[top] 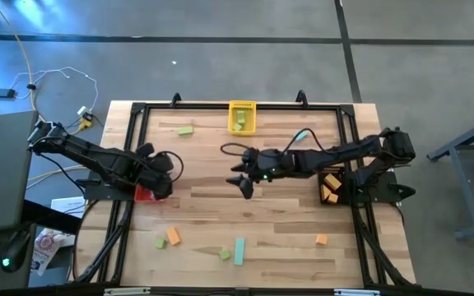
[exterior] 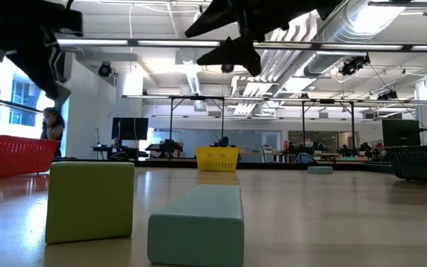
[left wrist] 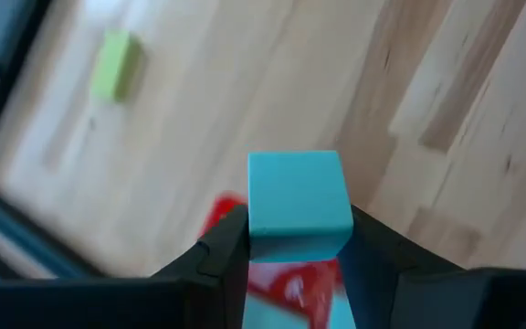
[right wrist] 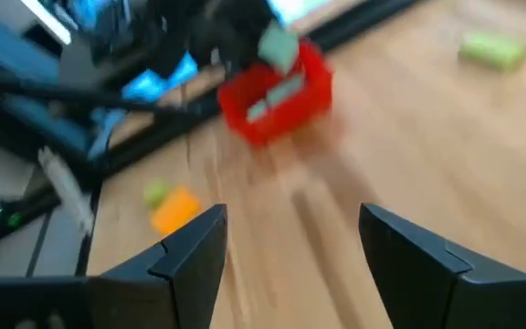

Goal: Sort & place blocks by color
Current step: Put the blue block into the red bin

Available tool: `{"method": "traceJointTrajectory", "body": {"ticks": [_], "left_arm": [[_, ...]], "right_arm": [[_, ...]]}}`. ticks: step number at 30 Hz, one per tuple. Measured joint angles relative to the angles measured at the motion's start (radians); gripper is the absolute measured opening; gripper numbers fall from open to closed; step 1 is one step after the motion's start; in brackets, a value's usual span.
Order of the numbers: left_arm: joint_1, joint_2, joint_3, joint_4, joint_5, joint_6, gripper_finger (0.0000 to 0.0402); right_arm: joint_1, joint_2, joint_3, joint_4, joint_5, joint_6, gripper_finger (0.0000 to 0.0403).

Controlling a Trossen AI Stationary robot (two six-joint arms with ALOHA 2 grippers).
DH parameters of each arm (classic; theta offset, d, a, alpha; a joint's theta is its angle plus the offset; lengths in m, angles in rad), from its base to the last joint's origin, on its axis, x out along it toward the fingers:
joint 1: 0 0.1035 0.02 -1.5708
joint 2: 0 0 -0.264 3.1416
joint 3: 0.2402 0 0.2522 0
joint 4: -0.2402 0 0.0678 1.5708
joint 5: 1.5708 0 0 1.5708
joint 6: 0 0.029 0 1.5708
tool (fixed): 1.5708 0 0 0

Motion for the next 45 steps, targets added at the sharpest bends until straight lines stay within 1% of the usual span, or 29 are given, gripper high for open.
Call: {"method": "traceJointTrajectory", "body": {"ticks": [5,9,11,15,18,21,25,29,35,40,45], "left_arm": [[0.000,0.000,0.000,-0.096,0.102,-0.085,0.0113],[0.000,0.004,0.000,-0.119,0.158,-0.119,0.0114],[0.000,0.004,0.000,-0.121,0.182,-0.134,0.0114],[0.001,0.013,0.000,-0.124,0.203,-0.147,0.0114],[0.001,0.024,0.000,-0.126,0.204,-0.161,0.0114],[0.006,0.036,0.000,-0.138,0.206,-0.174,0.0115],[0.039,0.065,0.000,-0.144,0.237,-0.171,0.0115],[0.075,0.096,0.000,-0.144,0.266,-0.131,0.0115],[0.116,0.133,0.000,-0.143,0.321,-0.103,0.0115],[0.122,0.155,0.000,-0.143,0.353,-0.101,0.0115],[0.122,0.180,0.000,-0.143,0.376,-0.101,0.0117]], "right_arm": [[0.034,0.000,0.000,-0.155,-0.029,0.103,0.0234],[0.068,0.000,0.000,-0.276,-0.028,0.177,0.0234],[0.091,0.000,0.000,-0.323,-0.011,0.209,0.0234],[0.147,0.000,0.000,-0.421,0.033,0.254,0.0234],[0.191,0.000,0.000,-0.489,0.041,0.303,0.0234],[0.239,0.000,0.000,-0.552,0.013,0.348,0.0234],[0.300,0.000,0.000,-0.616,-0.031,0.427,0.0234],[0.357,0.000,0.000,-0.694,-0.037,0.516,0.0234],[0.438,-0.006,0.000,-0.847,-0.065,0.708,0.0234],[0.501,-0.011,0.000,-0.925,-0.074,0.897,0.0234],[0.559,-0.012,0.001,-0.995,-0.104,1.046,0.0234]]}}
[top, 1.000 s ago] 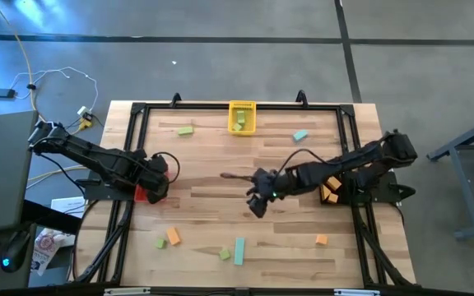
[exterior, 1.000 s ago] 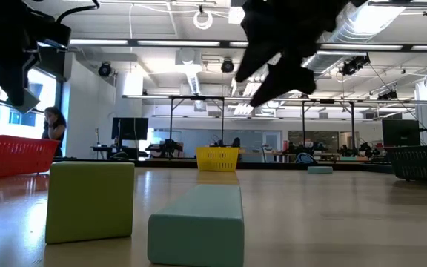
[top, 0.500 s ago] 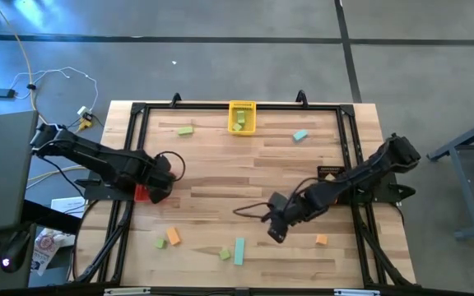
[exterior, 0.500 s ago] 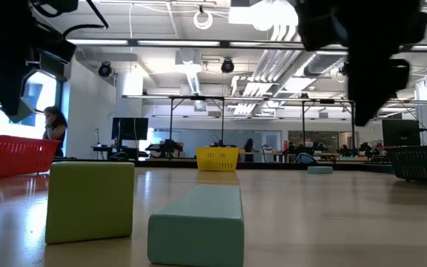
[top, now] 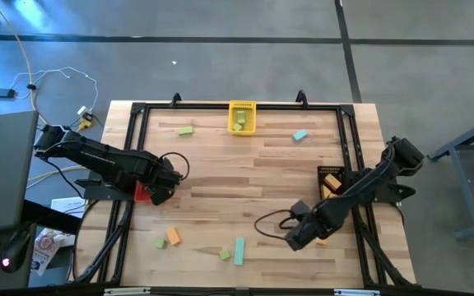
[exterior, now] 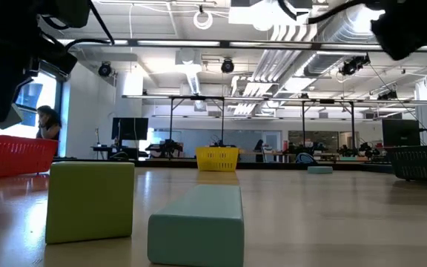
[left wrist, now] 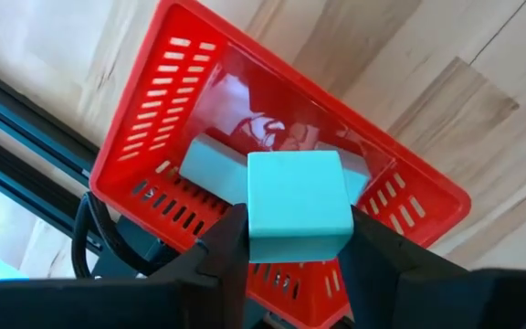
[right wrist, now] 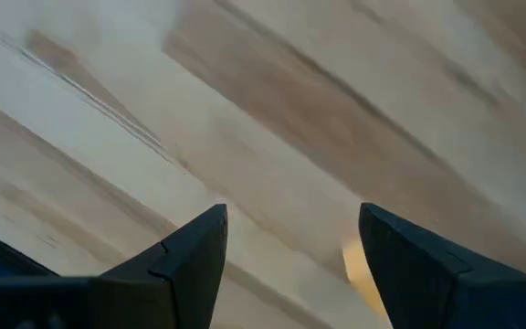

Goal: Sort & place blocks by color
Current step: Put the blue block into the red bin, then put the orange block into the black bin

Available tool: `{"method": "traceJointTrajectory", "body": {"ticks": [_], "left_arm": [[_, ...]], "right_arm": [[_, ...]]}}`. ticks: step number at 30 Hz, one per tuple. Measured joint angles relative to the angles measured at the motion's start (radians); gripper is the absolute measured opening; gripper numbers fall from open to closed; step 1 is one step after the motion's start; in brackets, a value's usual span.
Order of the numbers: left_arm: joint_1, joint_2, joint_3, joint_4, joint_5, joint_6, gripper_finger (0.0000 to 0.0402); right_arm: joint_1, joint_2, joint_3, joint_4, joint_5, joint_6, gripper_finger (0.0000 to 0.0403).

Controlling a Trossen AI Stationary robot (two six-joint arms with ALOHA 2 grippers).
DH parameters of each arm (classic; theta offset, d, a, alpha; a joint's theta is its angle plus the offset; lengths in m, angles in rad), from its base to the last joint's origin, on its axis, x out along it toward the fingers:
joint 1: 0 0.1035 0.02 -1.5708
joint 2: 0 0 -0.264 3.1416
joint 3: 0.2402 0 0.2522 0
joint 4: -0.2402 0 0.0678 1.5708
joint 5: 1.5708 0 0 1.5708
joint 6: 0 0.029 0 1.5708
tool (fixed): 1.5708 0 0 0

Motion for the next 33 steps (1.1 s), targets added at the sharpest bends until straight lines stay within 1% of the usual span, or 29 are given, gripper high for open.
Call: {"method": "traceJointTrajectory", "body": {"ticks": [3,6,10,15,18,22,25,33], "left_arm": [[0.000,0.013,0.000,0.000,0.003,0.004,0.0124],[0.000,0.022,0.000,0.000,0.004,0.021,0.0135],[0.000,0.031,0.000,0.000,0.002,0.035,0.0150],[0.000,0.034,0.000,0.001,0.001,0.052,0.0170],[0.000,0.034,0.000,0.001,0.001,0.052,0.0183],[0.000,0.034,0.000,0.001,0.001,0.052,0.0194],[0.000,0.034,0.000,0.001,0.001,0.070,0.0194],[-0.006,0.033,0.000,0.006,-0.006,0.119,0.0188]], "right_arm": [[0.032,0.000,0.000,-0.039,-0.013,0.054,0.0234],[0.061,-0.001,0.000,-0.054,-0.014,0.060,0.0234],[0.094,-0.001,0.000,-0.054,-0.022,-0.036,0.0234],[0.106,-0.001,0.000,-0.085,-0.108,-0.166,0.0234],[0.110,-0.001,0.000,-0.125,-0.120,-0.225,0.0234],[0.117,-0.001,0.000,-0.162,-0.103,-0.334,0.0234],[0.123,-0.001,0.000,-0.165,-0.089,-0.392,0.0234],[0.156,-0.001,0.000,-0.162,-0.042,-0.408,0.0234]]}}
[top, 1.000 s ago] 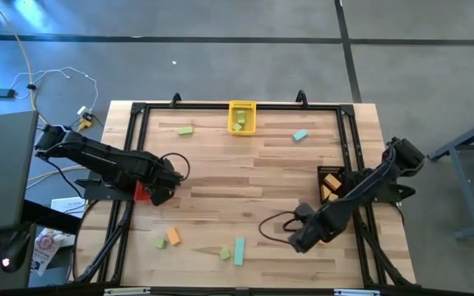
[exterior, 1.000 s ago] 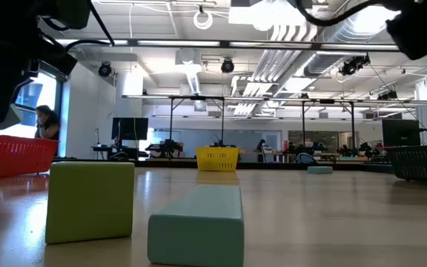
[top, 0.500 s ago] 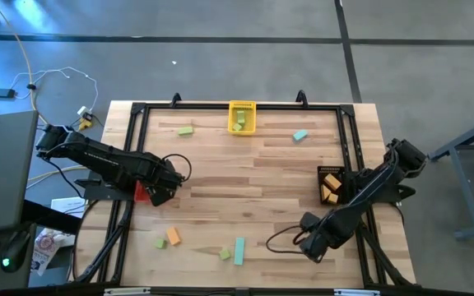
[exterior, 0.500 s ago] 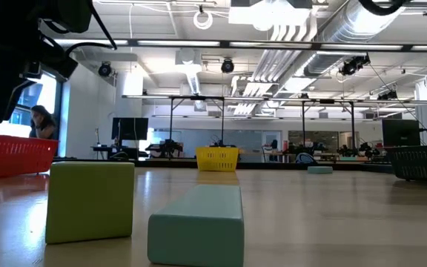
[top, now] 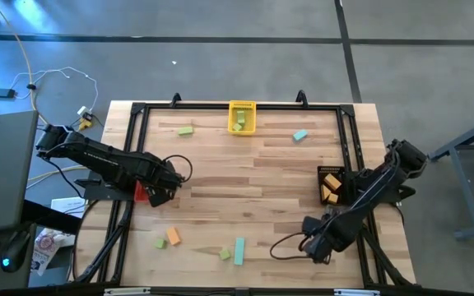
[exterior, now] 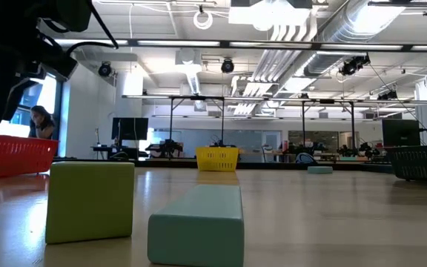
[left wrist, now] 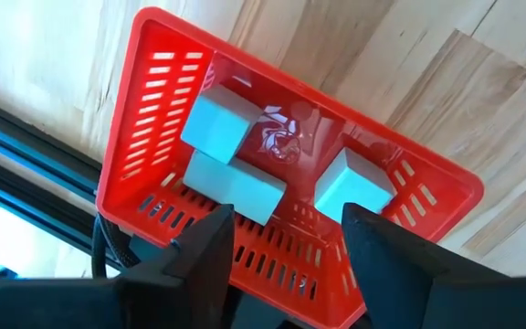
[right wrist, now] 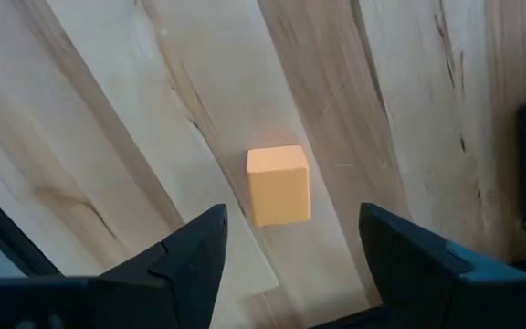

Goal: Sort & place blocks by color
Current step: Put the orange block into the black bin

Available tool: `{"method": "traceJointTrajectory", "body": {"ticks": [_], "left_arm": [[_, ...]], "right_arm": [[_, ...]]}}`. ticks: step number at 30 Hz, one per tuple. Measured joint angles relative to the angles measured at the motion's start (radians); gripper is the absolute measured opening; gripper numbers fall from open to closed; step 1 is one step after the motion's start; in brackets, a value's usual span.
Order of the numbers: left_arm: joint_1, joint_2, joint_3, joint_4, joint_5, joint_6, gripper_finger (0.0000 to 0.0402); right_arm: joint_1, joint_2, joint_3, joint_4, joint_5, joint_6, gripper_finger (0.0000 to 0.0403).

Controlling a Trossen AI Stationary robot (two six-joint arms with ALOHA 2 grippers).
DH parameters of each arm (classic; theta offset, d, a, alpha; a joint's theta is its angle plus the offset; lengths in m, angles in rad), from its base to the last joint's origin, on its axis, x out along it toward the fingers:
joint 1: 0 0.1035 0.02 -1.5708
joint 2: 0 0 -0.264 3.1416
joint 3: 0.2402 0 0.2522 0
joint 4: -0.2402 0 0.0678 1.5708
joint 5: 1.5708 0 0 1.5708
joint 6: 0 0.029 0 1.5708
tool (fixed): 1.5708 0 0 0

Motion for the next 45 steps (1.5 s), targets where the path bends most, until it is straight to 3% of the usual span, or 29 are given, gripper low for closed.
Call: {"method": "traceJointTrajectory", "body": {"ticks": [15,24,33,45], "left_arm": [[0.000,-0.004,0.066,0.001,-0.004,0.080,0.0189],[0.003,-0.004,0.127,0.013,-0.077,0.130,0.0187],[0.003,-0.004,0.127,0.064,-0.084,0.182,0.0186],[0.003,-0.004,0.127,0.124,-0.144,0.211,0.0186]], "right_arm": [[0.024,0.065,-0.001,0.017,0.046,-0.039,0.0234],[0.026,0.133,-0.001,0.032,-0.003,-0.051,0.0234],[0.025,0.214,-0.001,0.024,-0.018,-0.044,0.0232],[0.019,0.244,0.002,0.035,-0.021,0.016,0.0110]]}}
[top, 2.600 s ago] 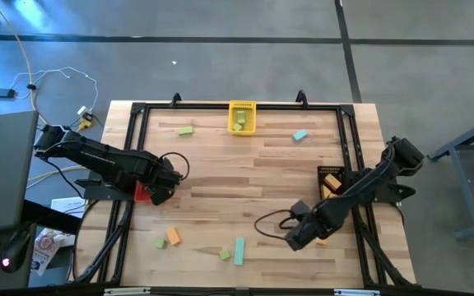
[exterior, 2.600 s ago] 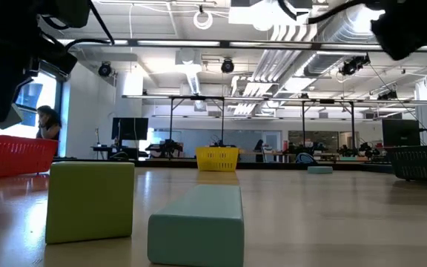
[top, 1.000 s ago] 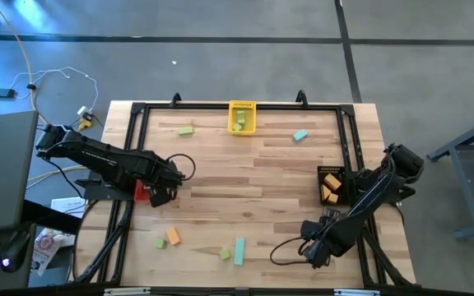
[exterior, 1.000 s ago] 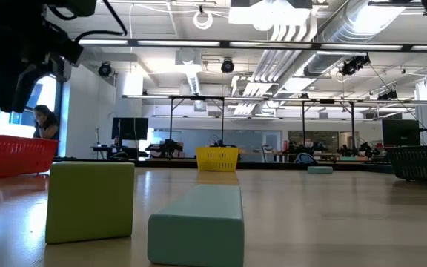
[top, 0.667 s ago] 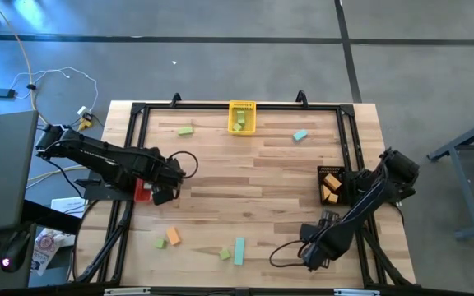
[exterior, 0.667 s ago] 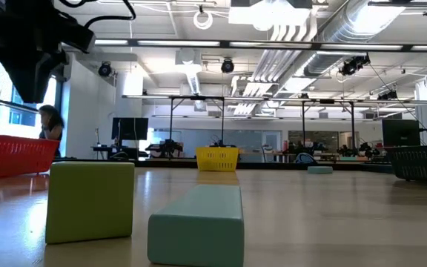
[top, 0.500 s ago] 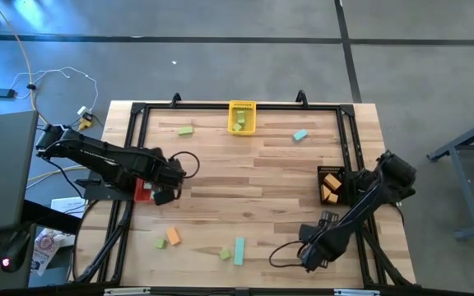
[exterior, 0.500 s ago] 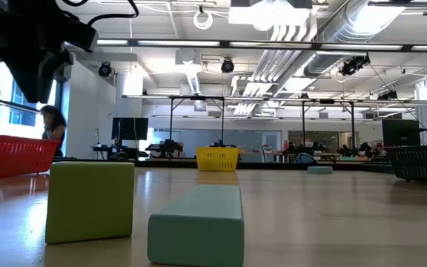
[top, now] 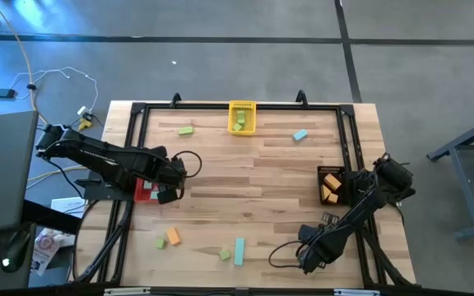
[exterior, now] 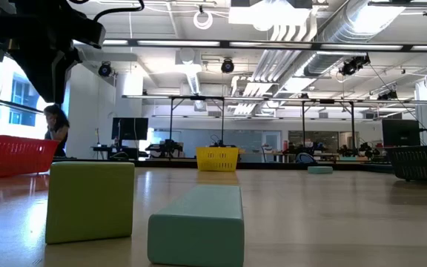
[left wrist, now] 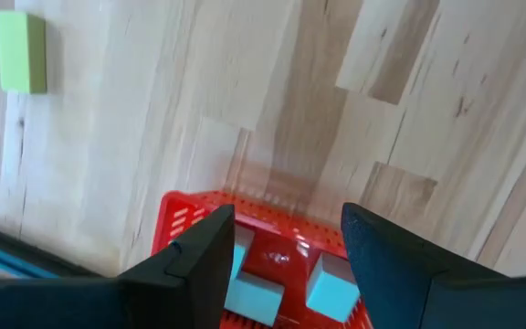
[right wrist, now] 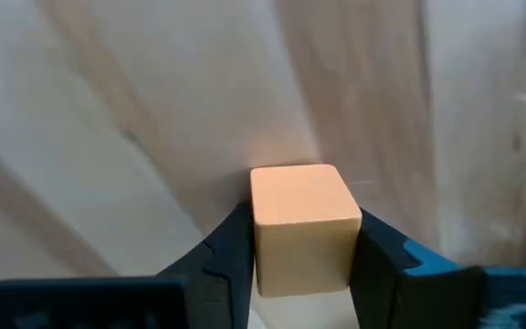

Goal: Sort & place blocks by color
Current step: Put the orange block into the black bin

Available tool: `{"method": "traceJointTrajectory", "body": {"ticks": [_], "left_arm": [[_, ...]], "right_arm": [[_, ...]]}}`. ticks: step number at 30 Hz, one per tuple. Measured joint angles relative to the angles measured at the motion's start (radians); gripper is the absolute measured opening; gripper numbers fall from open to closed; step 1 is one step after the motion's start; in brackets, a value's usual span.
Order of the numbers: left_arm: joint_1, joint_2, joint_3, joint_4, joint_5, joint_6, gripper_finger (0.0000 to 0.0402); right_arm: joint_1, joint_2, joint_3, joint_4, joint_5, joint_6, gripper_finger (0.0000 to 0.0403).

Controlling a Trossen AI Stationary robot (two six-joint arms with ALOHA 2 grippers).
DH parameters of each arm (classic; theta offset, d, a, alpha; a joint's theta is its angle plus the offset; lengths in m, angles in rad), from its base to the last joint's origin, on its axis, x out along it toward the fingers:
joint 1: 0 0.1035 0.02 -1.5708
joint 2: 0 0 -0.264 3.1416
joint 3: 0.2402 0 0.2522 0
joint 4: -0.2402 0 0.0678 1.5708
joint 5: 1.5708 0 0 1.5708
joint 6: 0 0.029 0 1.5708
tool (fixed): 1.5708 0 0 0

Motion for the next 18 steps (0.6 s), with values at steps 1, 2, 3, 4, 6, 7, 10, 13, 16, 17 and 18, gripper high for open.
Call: {"method": "traceJointTrajectory", "body": {"ticks": [1,2,3,4,6,7,10,13,16,17,18], "left_arm": [[0.000,0.000,0.000,0.006,0.000,0.011,0.0186],[0.000,0.000,0.000,0.011,0.000,0.024,0.0186],[0.000,0.000,0.000,0.011,0.000,0.032,0.0186],[0.000,0.000,0.000,0.011,0.000,0.036,0.0186],[0.000,0.000,0.000,0.011,0.000,0.036,0.0186],[0.000,0.000,0.000,0.011,0.000,0.036,0.0186],[0.000,0.000,0.000,0.011,-0.008,0.037,0.0186],[0.000,0.000,0.000,0.011,-0.053,0.054,0.0186],[0.000,0.000,0.000,0.012,-0.107,0.074,0.0186],[0.000,0.000,0.000,0.013,-0.122,0.077,0.0186],[0.000,0.000,0.000,0.013,-0.136,0.078,0.0186]], "right_arm": [[-0.003,0.000,-0.001,-0.003,0.000,0.013,0.0110],[-0.006,0.001,-0.001,-0.004,0.001,0.025,0.0110],[-0.009,0.001,-0.001,-0.005,0.002,0.037,0.0110],[-0.010,0.001,-0.001,-0.005,0.006,0.048,0.0110],[-0.017,0.001,-0.002,-0.005,0.011,0.068,0.0110],[-0.020,0.001,-0.002,-0.006,0.017,0.075,0.0110],[-0.030,-0.007,-0.002,-0.005,0.065,0.106,0.0110],[-0.041,-0.031,-0.006,0.000,0.160,0.146,0.0110],[-0.053,-0.074,-0.006,-0.017,0.272,0.189,0.0110],[-0.059,-0.086,-0.006,-0.026,0.302,0.202,0.0110],[-0.066,-0.096,-0.006,-0.037,0.330,0.213,0.0110]]}}
